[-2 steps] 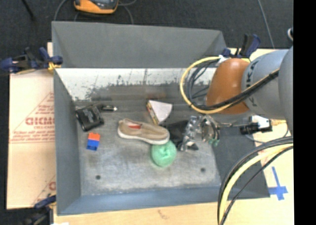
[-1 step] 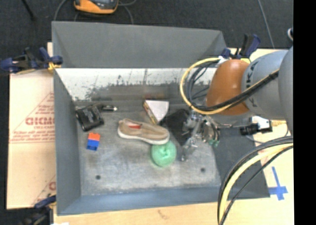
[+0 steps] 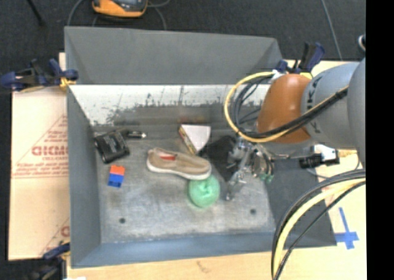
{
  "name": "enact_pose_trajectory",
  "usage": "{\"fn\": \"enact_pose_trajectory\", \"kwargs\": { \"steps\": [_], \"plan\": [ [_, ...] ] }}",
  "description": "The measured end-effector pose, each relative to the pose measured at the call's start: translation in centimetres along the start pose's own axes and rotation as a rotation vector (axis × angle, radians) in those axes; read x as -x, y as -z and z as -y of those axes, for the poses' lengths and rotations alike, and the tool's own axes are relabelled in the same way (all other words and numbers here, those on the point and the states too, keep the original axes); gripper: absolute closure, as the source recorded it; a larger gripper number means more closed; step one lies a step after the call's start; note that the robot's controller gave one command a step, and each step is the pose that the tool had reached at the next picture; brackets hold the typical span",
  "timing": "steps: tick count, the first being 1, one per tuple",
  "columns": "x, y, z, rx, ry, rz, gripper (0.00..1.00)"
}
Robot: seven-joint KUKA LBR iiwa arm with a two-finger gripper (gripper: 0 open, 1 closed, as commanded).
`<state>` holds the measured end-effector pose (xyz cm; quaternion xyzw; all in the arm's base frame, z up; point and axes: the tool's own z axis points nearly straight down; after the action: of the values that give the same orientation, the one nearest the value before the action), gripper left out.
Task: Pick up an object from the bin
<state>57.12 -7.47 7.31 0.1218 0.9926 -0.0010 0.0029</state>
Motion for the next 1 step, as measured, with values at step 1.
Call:
{"fn": "enact_pose_trajectory", "kwargs": {
  "steps": [1],
  "plan": [
    [-0.1, 0.01, -0.03, 0.001, -0.012, 0.0, 0.0]
  ]
}}
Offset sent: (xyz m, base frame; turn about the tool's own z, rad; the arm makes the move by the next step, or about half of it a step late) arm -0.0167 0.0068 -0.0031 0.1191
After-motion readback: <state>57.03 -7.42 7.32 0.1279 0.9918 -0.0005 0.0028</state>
